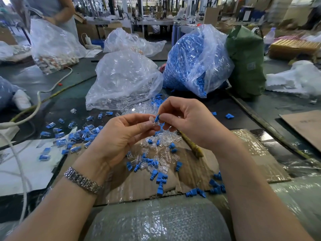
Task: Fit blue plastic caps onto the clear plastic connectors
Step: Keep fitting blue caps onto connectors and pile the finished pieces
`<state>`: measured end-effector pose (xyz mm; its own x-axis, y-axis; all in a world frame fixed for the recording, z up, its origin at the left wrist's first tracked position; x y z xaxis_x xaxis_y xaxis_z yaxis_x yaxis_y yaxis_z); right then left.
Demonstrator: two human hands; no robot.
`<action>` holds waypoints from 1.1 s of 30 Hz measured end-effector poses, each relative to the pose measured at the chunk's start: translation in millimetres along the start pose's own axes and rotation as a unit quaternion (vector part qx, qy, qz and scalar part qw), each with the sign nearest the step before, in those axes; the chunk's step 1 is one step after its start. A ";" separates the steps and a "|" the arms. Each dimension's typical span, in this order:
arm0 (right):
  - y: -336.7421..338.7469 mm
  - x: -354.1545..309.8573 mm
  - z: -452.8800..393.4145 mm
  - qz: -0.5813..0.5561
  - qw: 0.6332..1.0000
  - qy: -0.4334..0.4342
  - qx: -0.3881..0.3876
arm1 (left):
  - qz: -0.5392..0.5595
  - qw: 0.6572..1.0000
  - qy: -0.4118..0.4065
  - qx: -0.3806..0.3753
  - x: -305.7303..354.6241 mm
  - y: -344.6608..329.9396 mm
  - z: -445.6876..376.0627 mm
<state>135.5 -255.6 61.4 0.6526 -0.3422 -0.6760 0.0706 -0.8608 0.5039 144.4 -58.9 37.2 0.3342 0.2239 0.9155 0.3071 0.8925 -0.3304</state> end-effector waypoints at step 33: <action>17.5 13.3 6.9 -0.103 0.957 -0.269 -0.028 | 0.078 0.996 -0.029 0.039 4.5 14.4 -4.1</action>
<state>140.2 -277.8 57.5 0.1375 -0.3242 -0.9359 0.2066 -0.9147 0.3472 154.0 -46.6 35.7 0.3186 0.3820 0.8675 0.1849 0.8726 -0.4522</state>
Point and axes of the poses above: each hand's wrist, its own z-axis away from the middle knuckle, its own y-axis out of the back of the hand, x = y × z, the point moved 1 cm from there along -z, towards the middle knuckle, and after that the axes turned 14 degrees about y, right-handed, at the moved point
